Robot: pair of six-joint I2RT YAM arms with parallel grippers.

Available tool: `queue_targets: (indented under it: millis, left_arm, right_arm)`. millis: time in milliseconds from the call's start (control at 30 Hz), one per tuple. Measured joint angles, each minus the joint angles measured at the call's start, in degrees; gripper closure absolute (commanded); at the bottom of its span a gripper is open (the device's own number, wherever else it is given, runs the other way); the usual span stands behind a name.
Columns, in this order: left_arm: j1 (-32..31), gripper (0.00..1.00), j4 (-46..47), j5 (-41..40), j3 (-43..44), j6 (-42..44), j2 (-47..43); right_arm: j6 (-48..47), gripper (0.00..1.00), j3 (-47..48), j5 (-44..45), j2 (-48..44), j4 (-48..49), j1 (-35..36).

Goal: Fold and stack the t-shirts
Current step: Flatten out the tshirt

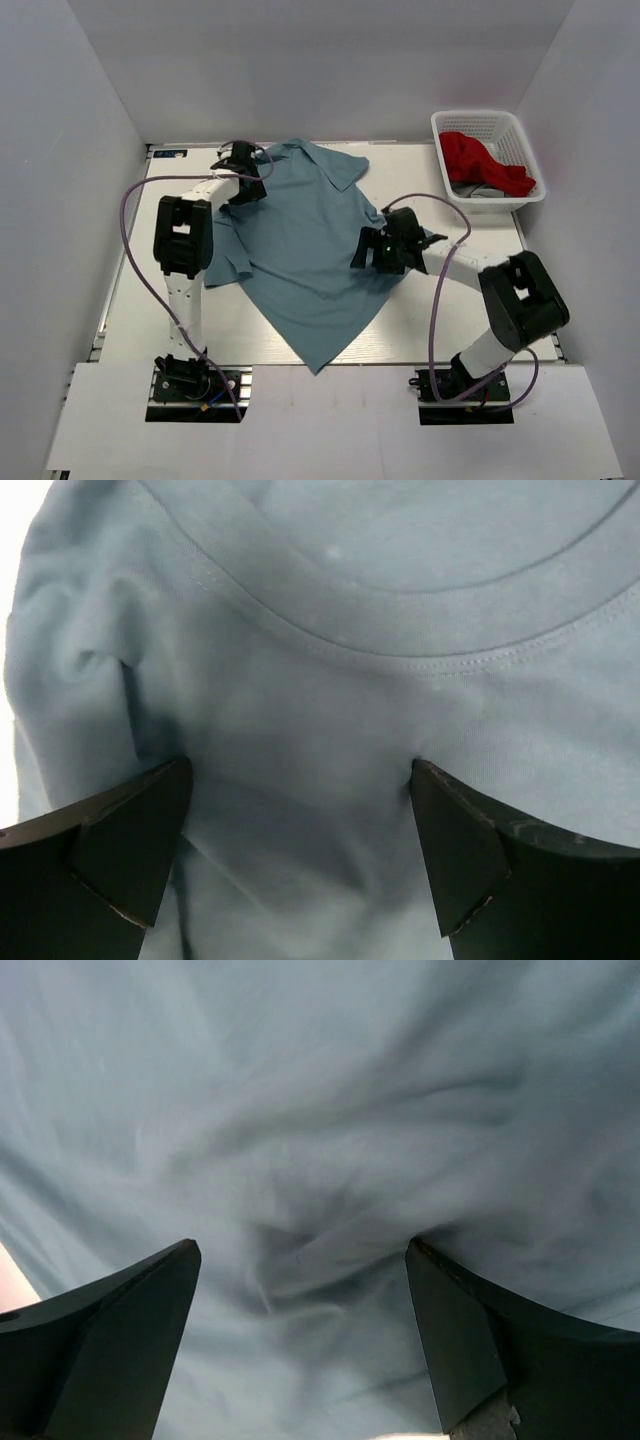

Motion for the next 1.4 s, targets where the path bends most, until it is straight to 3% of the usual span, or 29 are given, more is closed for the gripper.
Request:
queue_targets:
  millis: [133, 267, 433, 533, 633, 767, 967, 1100, 1267, 1400]
  left_arm:
    - [1.9, 0.00, 1.2, 0.5, -5.8, -3.0, -3.4]
    - [1.2, 0.00, 4.0, 2.8, -22.5, -5.4, -14.6]
    - [-1.5, 0.00, 8.4, 19.5, -43.1, -5.2, -32.0]
    - [-4.2, 0.00, 8.5, 27.6, -49.9, -5.8, -38.6]
    - [-5.9, 0.00, 7.3, 30.3, -50.1, -6.2, -40.6]
    - [-5.7, 0.00, 6.7, 29.7, -45.2, -6.2, -40.5]
    - [-4.8, 0.00, 8.5, 27.9, -34.8, -5.9, -33.8]
    - [-4.8, 0.00, 8.4, 25.0, -30.0, -5.0, -26.9]
    - [-4.8, 0.00, 5.8, 23.0, -24.5, -4.1, -17.7]
    - [-4.8, 0.00, 5.3, 22.5, -23.8, -3.7, -17.3]
  right_arm:
    - [0.9, 0.10, 5.9, -2.1, 6.0, 0.6, -6.6]
    - [0.2, 0.10, 16.9, -2.4, 14.6, -2.0, -13.7]
    - [-4.0, 0.10, 36.7, 0.5, 27.7, -8.6, -19.2]
    - [-8.6, 0.10, 45.0, 1.2, 31.6, -11.5, -20.3]
    - [-14.5, 0.10, 45.7, 0.0, 29.7, -12.1, -19.1]
    - [-21.5, 0.10, 38.2, -0.9, 20.4, -11.8, -14.2]
    - [-26.3, 0.10, 22.7, -3.1, -0.8, -10.4, -1.1]
    - [-28.3, 0.10, 12.9, -1.8, -10.2, -9.4, 8.3]
    - [-32.1, 0.10, 5.7, 1.1, -10.5, -8.2, 19.9]
    - [-34.3, 0.10, 5.2, 5.0, -4.8, -6.6, 25.1]
